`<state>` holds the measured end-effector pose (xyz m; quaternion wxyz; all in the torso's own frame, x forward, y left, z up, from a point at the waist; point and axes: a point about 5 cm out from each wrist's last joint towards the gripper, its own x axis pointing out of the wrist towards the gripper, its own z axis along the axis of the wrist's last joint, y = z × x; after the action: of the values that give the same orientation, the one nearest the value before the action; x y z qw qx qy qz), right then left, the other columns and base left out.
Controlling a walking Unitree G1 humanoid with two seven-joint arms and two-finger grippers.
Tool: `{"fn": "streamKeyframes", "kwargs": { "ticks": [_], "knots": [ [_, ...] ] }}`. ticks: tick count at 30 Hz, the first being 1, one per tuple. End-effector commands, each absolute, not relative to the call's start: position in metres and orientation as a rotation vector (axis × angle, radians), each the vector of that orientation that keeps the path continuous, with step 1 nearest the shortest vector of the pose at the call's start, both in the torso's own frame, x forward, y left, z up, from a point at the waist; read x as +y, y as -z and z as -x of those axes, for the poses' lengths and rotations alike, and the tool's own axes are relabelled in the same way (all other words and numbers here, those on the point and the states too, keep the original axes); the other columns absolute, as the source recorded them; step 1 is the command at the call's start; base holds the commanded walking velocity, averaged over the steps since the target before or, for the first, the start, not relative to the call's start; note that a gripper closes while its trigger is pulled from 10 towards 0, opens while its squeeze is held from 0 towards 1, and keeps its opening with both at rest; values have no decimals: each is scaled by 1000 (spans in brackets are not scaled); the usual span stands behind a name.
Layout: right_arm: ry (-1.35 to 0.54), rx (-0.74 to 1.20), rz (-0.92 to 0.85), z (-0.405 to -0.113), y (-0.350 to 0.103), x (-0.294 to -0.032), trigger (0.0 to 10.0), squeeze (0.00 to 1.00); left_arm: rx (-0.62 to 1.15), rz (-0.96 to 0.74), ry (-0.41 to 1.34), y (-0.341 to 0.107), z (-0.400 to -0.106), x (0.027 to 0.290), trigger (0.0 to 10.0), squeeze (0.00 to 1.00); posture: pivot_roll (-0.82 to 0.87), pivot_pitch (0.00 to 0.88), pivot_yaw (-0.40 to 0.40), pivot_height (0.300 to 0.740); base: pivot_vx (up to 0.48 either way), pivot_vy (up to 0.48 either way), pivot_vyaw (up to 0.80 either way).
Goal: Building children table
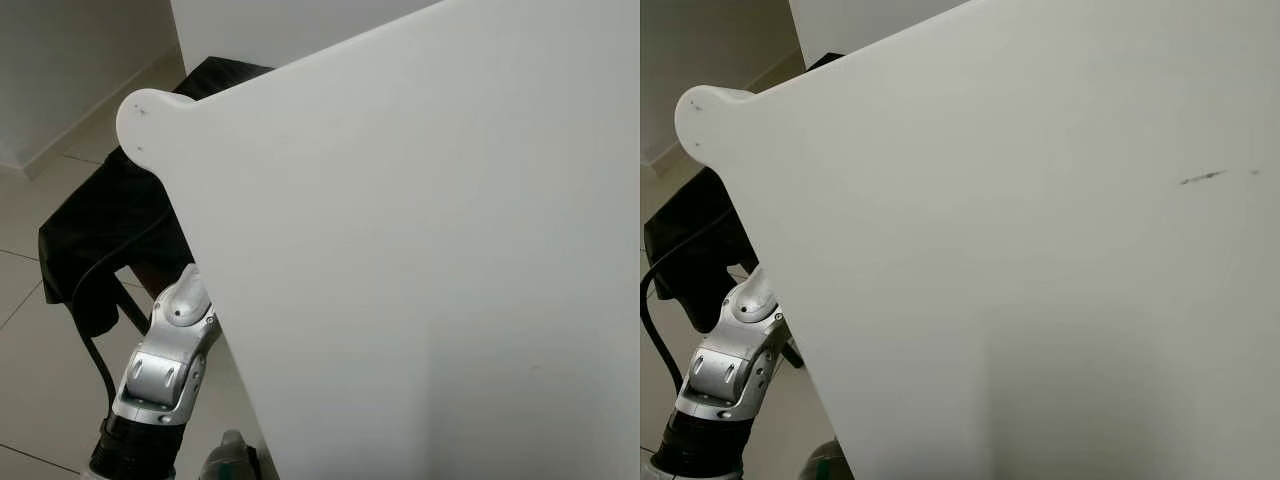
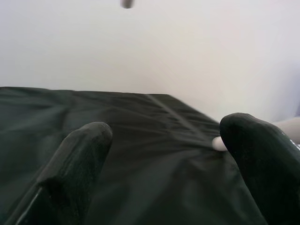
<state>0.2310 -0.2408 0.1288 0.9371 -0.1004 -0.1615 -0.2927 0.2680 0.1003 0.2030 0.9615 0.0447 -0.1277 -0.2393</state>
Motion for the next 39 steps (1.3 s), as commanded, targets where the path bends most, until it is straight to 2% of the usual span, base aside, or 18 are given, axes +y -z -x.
{"fn": "streamKeyframes", "kwargs": {
  "ticks": [1, 12, 21, 24, 27, 31, 36, 39],
  "knots": [
    [582, -371, 197, -234, -137, -237, 10000, 0, -307, -105, 574, -212, -264, 92, 10000, 0, 52, 3, 1, 740, 0, -277, 0],
    [578, -371, 196, -234, -137, -236, 10000, 0, -308, -97, 572, -213, -264, 92, 10000, 0, 53, 2, -1, 740, 0, -276, 0],
    [537, -371, 199, -235, -137, -233, 10000, 0, -296, -104, 514, -212, -268, 95, 10000, 0, 56, 8, -5, 740, 0, 0, 0],
    [479, -366, 185, -238, -137, -228, 10000, 0, -288, -117, 522, -212, -268, 95, 10000, 0, 57, 11, -5, 740, 0, 0, 0],
    [299, -376, 154, -244, -144, -210, 10000, 0, -300, -145, 549, -220, -266, 96, 10000, 0, 62, 23, -7, 740, 0, 0, 0],
    [154, -396, 135, -246, -155, -192, 10000, 0, -314, -163, 564, -231, -265, 94, 10000, 0, 64, 36, -8, 740, 0, 0, 0],
    [29, -466, 67, -250, -184, -177, 10000, 0, -363, -149, 591, -257, -263, 91, 10000, 0, 67, 54, -4, 740, 0, 0, 0],
    [18, -490, 37, -252, -194, -176, 10000, 0, -383, -155, 600, -264, -263, 90, 10000, 0, 71, 59, -2, 740, 0, 0, 0]
  ]
}}
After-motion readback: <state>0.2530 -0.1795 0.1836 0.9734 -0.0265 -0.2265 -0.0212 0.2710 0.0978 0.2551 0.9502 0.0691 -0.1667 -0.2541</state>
